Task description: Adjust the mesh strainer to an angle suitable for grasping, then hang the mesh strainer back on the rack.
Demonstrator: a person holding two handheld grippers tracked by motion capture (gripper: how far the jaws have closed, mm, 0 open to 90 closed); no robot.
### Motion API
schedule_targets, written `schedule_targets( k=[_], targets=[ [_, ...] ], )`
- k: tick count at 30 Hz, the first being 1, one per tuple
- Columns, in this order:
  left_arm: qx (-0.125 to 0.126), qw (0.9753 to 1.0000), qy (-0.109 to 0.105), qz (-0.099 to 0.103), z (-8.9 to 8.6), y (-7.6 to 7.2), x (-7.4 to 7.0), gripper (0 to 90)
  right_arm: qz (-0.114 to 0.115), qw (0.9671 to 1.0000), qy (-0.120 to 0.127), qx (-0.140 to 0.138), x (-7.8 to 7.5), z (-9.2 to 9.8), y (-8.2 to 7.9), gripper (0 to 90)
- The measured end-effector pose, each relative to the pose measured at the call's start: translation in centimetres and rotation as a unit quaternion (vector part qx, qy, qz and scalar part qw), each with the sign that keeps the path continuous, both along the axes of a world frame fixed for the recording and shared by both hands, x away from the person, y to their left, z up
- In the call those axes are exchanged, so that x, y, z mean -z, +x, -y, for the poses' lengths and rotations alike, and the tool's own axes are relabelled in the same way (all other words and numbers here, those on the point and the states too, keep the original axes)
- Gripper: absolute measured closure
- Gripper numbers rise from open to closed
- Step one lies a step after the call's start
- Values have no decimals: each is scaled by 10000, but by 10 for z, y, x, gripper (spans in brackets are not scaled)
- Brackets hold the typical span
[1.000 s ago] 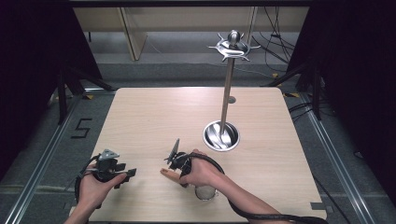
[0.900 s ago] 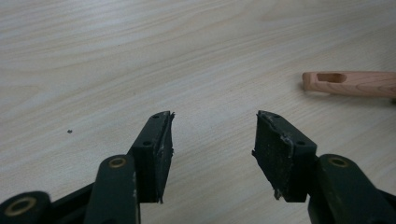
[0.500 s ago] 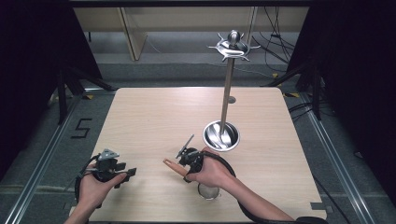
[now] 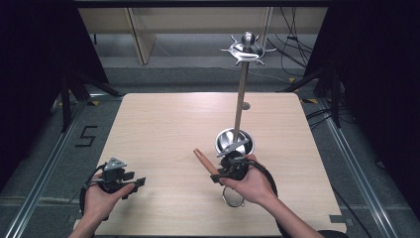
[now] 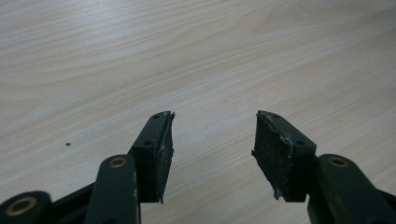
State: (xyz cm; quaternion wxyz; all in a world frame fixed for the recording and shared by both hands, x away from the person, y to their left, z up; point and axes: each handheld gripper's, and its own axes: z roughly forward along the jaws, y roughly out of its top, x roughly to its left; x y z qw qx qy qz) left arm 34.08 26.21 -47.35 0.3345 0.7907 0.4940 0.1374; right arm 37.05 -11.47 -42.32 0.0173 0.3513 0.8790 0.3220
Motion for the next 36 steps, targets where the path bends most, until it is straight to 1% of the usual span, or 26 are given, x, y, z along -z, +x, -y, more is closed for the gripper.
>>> schedule_targets(
  k=[1, 5, 6, 7, 8, 10, 11, 12, 14, 15, 16, 19, 20, 22, 24, 26, 27, 28, 29, 30, 31, 32, 33, 34, 35, 36],
  targets=[
    [-22, 10000, 24, 16, 1, 0, 0, 461, -44, 9998, 71, 190, -2, 5, -2, 692],
    [5, 9999, -131, 70, 4, 2, 0, 461, 239, 9980, 395, 424, -5, 27, -4, 692],
    [88, 9999, -35, 38, 3, 3, -1, 461, 321, 9967, 516, 544, -7, 35, -5, 692],
    [119, 9999, -13, 55, 3, 3, -1, 461, 321, 9967, 516, 544, -7, 35, -5, 692],
    [83, 9999, -74, 72, 4, 4, -1, 461, 302, 9950, 655, 696, -7, 38, -6, 692],
    [24, 9998, -180, 96, 6, 4, -1, 461, 507, 9930, 669, 828, -10, 46, -6, 692],
    [138, 9999, -42, 60, 4, 4, -2, 461, 470, 9937, 626, 800, -14, 52, -7, 692],
    [115, 9999, -71, 71, 4, 3, -2, 461, 392, 9930, 693, 868, -15, 53, -8, 692],
    [30, 9998, -186, 93, 5, 3, -1, 461, 454, 9911, 844, 927, -17, 59, -9, 692],
    [-15, 9998, -188, 104, 5, 2, -1, 461, 546, 9902, 836, 977, -17, 64, -8, 692],
    [60, 9999, -111, 71, 3, 3, -1, 460, 589, 9895, 857, 1001, -18, 68, -8, 692],
    [-39, 9997, -219, 109, 5, 3, 0, 461, 630, 9868, 983, 1126, -20, 75, -7, 692],
    [51, 9999, -119, 72, 3, 3, -1, 461, 637, 9849, 1011, 1253, -21, 77, -8, 692],
    [70, 9998, -138, 89, 4, 2, -2, 460, 807, 9838, 1009, 1241, -22, 81, -6, 692],
    [91, 9999, -104, 84, 3, 1, -2, 460, 768, 9827, 1042, 1328, -25, 83, -6, 692],
    [-28, 9997, -178, 154, 4, 1, -1, 460, 937, 9815, 1035, 1308, -26, 85, -5, 692],
    [-72, 9995, -265, 148, 5, 2, -1, 460, 855, 9816, 1068, 1335, -27, 86, -6, 692],
    [50, 9999, -130, 87, 2, 3, -2, 461, 839, 9808, 1095, 1381, -28, 86, -7, 692],
    [37, 9999, -140, 79, 3, 3, -2, 460, 668, 9797, 1155, 1494, -30, 85, -9, 692],
    [23, 9998, -143, 99, 3, 3, -1, 461, 748, 9783, 1209, 1509, -30, 86, -10, 692],
    [30, 9999, -135, 93, 3, 3, -2, 461, 690, 9782, 1186, 1559, -32, 87, -11, 692],
    [42, 9999, -126, 88, 3, 3, -2, 460, 821, 9770, 1262, 1511, -31, 89, -10, 692],
    [67, 9999, -89, 94, 3, 4, -3, 461, 834, 9777, 1163, 1540, -33, 91, -10, 692],
    [106, 9999, -59, 91, 3, 4, -3, 461, 998, 9766, 1194, 1482, -33, 93, -8, 692],
    [36, 9998, -164, 139, 5, 4, -3, 460, 1020, 9729, 1292, 1622, -34, 94, -10, 692],
    [-43, 9995, -264, 182, 7, 3, -2, 460, 1020, 9729, 1292, 1622, -34, 94, -10, 692]
  ],
)
